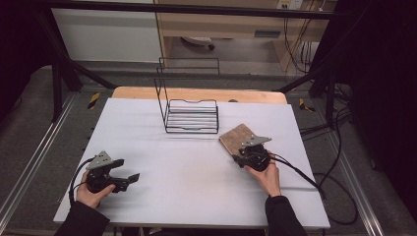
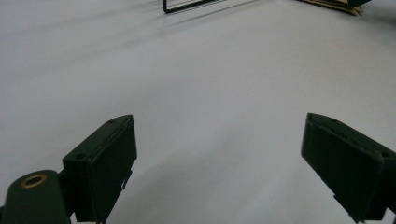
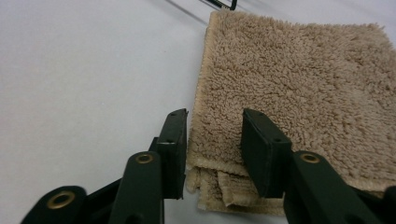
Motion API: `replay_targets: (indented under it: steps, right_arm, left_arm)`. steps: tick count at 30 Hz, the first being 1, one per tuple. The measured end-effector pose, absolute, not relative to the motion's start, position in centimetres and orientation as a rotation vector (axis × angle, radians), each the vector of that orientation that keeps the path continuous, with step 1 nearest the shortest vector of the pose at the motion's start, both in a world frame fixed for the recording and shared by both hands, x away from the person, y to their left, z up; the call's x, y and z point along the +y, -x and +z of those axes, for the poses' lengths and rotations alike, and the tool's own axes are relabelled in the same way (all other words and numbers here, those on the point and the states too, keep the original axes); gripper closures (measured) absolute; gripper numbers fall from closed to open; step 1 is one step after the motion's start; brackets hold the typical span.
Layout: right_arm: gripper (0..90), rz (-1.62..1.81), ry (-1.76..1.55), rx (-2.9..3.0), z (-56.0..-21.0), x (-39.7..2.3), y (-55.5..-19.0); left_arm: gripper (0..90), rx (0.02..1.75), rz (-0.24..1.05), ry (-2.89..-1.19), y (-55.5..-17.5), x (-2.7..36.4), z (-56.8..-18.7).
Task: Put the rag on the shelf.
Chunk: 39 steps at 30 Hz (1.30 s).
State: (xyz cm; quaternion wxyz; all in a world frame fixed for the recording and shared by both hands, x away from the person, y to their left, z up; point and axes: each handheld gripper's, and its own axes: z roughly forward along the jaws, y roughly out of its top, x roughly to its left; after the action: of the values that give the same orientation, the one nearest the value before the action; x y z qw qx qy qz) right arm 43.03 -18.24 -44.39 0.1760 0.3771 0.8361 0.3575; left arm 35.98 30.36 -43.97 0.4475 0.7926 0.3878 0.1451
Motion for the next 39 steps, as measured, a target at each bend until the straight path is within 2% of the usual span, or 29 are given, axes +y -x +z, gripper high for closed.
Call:
replay_targets:
  steps: [7,15,28,39]
  right_arm:
    - [65.1,0.955,-1.011,2.375,-44.8,-18.1,-43.1]
    - [60.1,0.938,-0.973,2.375,-45.1,-17.9,-42.8]
    - [79.6,0.861,-0.898,2.344,-45.1,-18.0,-42.8]
    - [82.7,0.981,-0.977,2.317,-43.6,-18.5,-42.6]
  left_arm:
    - [10.5,0.959,0.360,-1.963,-36.0,30.3,-44.0]
    - [10.6,0.961,0.359,-1.963,-36.0,30.3,-44.0]
    - [10.8,0.960,0.357,-1.966,-36.0,30.3,-44.0]
    - [11.1,0.966,0.355,-1.960,-36.0,30.4,-44.0]
